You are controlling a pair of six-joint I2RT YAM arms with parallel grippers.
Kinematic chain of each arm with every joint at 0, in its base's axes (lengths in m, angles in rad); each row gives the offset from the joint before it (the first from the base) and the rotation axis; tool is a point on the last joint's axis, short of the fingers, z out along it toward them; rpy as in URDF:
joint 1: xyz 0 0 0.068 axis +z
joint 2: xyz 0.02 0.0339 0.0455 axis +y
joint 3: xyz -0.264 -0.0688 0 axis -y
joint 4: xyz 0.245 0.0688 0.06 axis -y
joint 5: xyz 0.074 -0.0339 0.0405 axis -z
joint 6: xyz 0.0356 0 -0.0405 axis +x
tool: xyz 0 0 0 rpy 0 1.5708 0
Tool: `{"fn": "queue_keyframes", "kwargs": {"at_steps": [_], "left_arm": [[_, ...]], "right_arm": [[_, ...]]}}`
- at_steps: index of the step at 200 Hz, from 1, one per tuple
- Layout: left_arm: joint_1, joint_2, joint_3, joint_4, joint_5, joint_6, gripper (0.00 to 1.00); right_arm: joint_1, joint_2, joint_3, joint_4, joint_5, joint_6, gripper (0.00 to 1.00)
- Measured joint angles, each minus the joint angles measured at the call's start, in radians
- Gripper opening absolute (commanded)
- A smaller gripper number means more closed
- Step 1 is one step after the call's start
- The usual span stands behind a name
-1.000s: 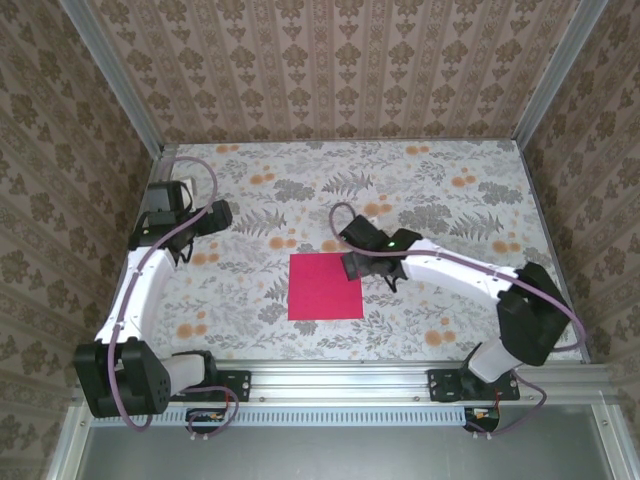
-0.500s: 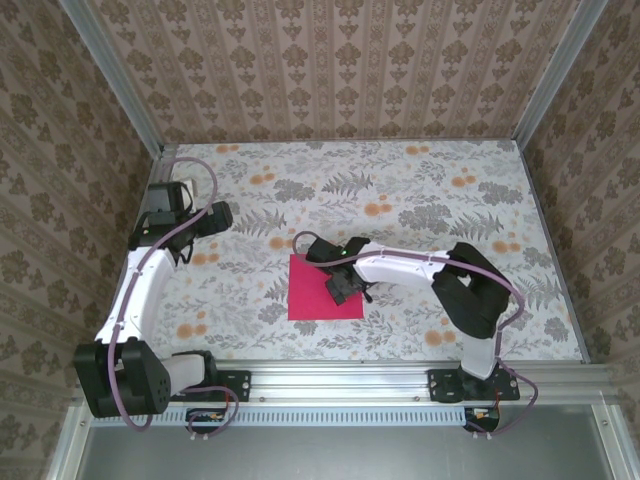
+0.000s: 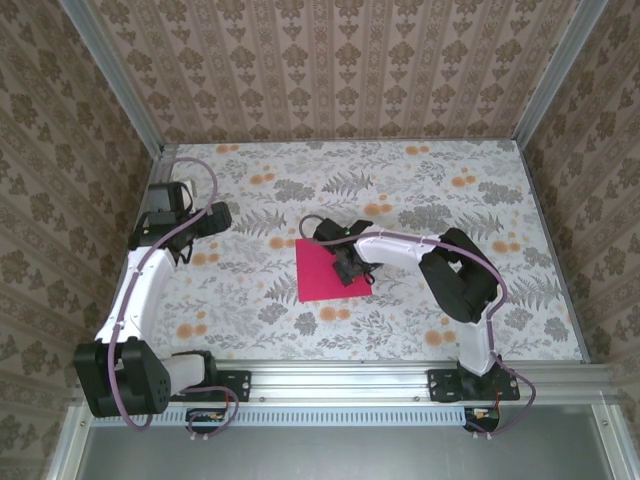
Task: Fold a paper plane with a square sheet of paper (pick it up from the middle)
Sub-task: Move the square sheet of paper to the center of the table, then first fold in half a square sheet of paper at the center of the table.
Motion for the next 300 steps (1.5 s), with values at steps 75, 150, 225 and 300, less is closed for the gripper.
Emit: {"fn": "queue_keyframes", "kwargs": {"at_steps": [75,150,225,300], "left_arm": [[0.000,0.000,-0.001,0.000,-0.013,-0.001,1.00],[0.000,0.000,-0.003,0.000,-0.022,-0.008,1.00],[-0.001,0.000,-0.003,0.000,-0.018,-0.013,1.00],[-0.008,0.000,-0.004,-0.001,-0.014,-0.012,1.00]], "right_arm": [[-0.092,0.034,0.137,0.042,-0.102,-0.088,1.00],[-0.063,0.093,0.343,-0.005,-0.325,0.136,1.00],[-0.053,0.247,0.424,-0.062,-0.309,0.211,0.98],[-0.051,0.278,0.440,-0.073,-0.296,0.232,0.97]]}}
